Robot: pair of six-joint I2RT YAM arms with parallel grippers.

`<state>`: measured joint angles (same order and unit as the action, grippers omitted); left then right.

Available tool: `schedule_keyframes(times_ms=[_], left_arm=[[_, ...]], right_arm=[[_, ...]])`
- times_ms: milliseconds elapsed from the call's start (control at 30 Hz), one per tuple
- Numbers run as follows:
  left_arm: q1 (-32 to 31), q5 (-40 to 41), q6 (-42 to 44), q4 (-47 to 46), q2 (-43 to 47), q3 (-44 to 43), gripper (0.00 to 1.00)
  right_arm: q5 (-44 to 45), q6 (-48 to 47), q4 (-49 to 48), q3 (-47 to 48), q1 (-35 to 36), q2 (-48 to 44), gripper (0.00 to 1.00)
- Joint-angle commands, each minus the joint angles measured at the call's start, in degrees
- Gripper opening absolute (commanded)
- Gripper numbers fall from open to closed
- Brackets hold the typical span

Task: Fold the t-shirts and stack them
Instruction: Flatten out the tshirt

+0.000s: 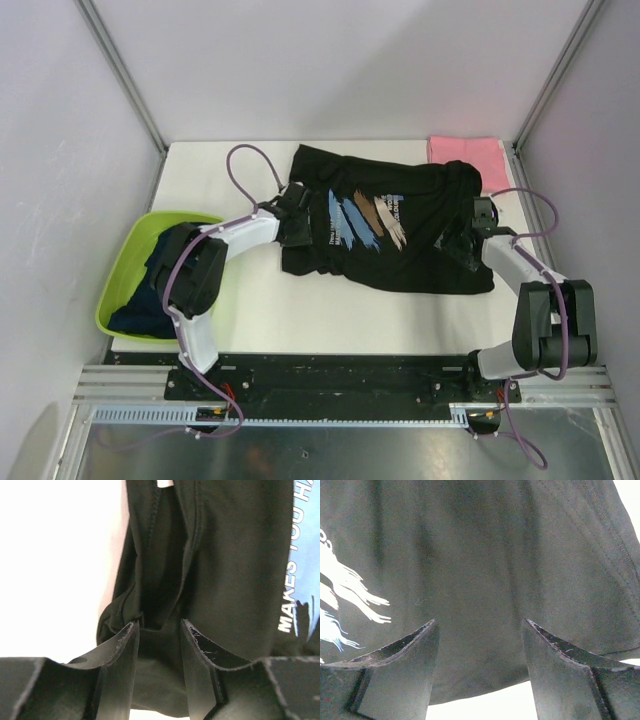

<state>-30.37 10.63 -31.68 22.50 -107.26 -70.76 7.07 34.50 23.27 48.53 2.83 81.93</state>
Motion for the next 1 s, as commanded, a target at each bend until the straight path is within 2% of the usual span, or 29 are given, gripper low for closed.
schedule_keyframes(times_ms=[0, 267, 367, 467, 533, 700, 967], left_arm=[[-0.30, 5.74, 2.20, 1.43, -0.78, -3.21, 0.43], [-0.28, 7.63, 2.20, 2.22, -2.50, -4.34, 0.33], [-0.07, 10.25, 2.33, 2.39, -1.69, -4.75, 0.23], [0.89, 12.15, 2.67, 2.55, -1.38, -5.57, 0.08], [1.73, 12.64, 2.89, 2.75, -1.42, -6.26, 0.02], [4.50, 13.86, 3.02, 3.03, -1.63, -8.74, 0.00], [9.34, 10.14, 5.58, 2.99, -5.89, -17.63, 0.00]], right_arm=[[0.09, -0.17, -2.74, -0.84, -0.59, 1.23, 0.69], [-0.36, -0.42, -4.01, -1.53, -1.04, 3.12, 0.69], [-0.38, -0.60, -4.45, -1.92, -1.32, 3.77, 0.69], [-0.43, -0.82, -4.69, -2.17, -1.69, 4.40, 0.69], [-0.36, -0.94, -4.67, -2.27, -1.93, 4.85, 0.69], [-0.18, -0.98, -4.91, -2.39, -2.37, 6.04, 0.69], [-0.62, -0.85, -5.58, -2.39, -4.03, 7.79, 0.69]])
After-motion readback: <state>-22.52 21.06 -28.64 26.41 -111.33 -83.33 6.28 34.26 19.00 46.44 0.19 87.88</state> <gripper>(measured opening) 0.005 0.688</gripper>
